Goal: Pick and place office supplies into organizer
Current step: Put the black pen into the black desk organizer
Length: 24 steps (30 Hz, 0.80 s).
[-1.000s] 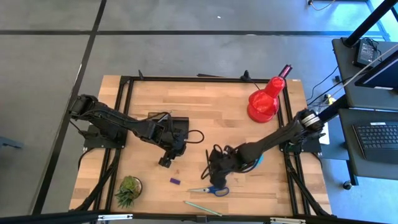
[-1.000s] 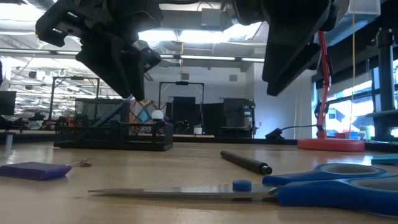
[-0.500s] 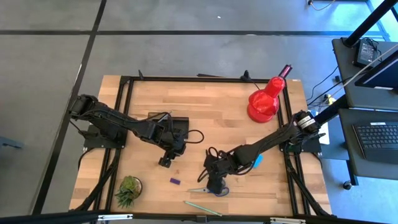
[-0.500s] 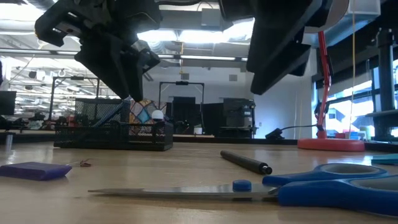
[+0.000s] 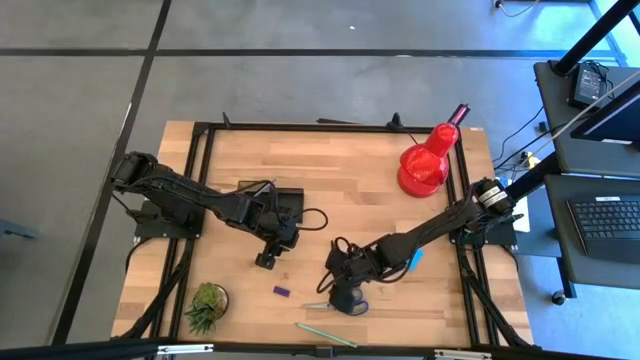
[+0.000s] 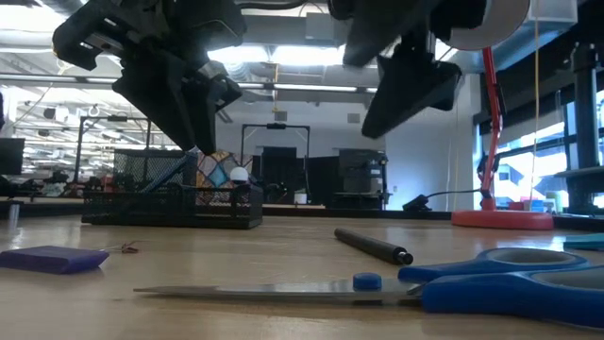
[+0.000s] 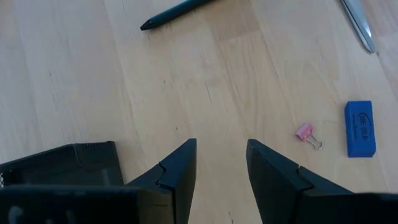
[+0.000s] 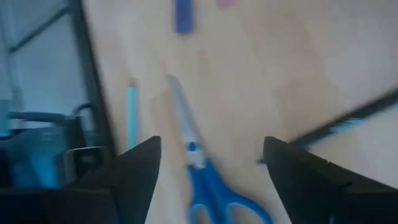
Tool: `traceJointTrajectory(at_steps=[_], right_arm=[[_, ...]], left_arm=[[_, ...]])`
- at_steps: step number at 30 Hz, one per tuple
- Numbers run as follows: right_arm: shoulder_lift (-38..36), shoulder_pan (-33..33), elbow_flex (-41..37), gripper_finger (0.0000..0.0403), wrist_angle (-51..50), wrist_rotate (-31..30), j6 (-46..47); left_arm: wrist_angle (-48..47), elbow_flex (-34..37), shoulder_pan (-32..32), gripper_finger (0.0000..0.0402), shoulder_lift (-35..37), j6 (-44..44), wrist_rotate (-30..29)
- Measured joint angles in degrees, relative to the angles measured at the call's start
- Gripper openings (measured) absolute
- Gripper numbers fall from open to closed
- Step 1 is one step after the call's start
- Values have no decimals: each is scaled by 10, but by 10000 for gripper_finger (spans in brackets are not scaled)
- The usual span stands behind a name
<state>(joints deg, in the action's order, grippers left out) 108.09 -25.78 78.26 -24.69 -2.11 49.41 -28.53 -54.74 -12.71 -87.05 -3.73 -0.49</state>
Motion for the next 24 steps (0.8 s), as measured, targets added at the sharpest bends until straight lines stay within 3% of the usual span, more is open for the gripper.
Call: traceJointTrajectory(at_steps=[9,17,24], right_arm=[[0,5,0,288,20,18,53],[14,7,42,288,-137,-53,148],[111,7,155,288,-248,-58,149]], left_arm=[[-5,0,0,132,0,1,0],[-15,0,0,133,0,1,0],[-21,0,0,134,0,1,0]])
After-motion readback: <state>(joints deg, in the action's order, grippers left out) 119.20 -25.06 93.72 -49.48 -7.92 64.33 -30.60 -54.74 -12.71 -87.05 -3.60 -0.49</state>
